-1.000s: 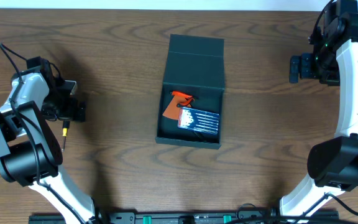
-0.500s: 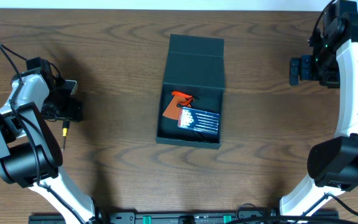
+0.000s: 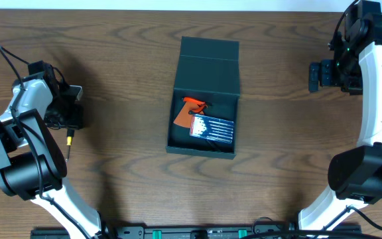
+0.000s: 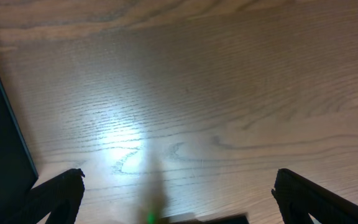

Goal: Pack container
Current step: 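Lift the screwdriver with the left gripper and lower it into the box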

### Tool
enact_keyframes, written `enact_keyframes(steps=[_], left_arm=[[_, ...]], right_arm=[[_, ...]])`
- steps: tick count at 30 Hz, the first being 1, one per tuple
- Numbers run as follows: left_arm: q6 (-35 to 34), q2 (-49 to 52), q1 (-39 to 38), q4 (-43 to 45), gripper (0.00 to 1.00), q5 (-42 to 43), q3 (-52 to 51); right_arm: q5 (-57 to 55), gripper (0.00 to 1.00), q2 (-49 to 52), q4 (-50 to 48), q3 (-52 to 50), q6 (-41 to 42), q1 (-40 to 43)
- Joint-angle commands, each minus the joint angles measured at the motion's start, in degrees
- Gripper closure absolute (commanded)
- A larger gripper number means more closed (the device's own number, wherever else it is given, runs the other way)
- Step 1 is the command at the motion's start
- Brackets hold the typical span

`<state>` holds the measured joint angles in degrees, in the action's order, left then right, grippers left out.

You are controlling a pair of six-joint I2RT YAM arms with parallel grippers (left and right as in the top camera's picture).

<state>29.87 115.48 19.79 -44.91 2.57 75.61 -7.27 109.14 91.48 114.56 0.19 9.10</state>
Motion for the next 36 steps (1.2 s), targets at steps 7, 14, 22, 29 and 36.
enact_keyframes(steps=[7, 14, 22, 29, 36], left_arm=[[-0.1, 1.4, 0.4, 0.4, 0.66, -2.4, -1.9], [-0.1, 1.4, 0.4, 0.5, 0.73, -2.4, -1.9], [-0.1, 1.4, 0.4, 0.7, 0.78, -2.4, -1.9], [-0.1, 1.4, 0.4, 0.9, 0.95, -2.4, -1.9], [-1.6, 0.5, -0.1, -0.7, 0.94, -2.3, -0.6]], right_arm=[[0.2, 0.01, -0.1, 0.1, -0.3, -0.7, 0.3], [0.2, 0.01, -0.1, 0.1, -0.3, -0.7, 0.3], [0.2, 0.01, -0.1, 0.1, -0.3, -0.7, 0.3], [0.2, 0.01, -0.1, 0.1, -0.3, -0.7, 0.3], [0.2, 0.01, -0.1, 0.1, -0.3, -0.7, 0.3]])
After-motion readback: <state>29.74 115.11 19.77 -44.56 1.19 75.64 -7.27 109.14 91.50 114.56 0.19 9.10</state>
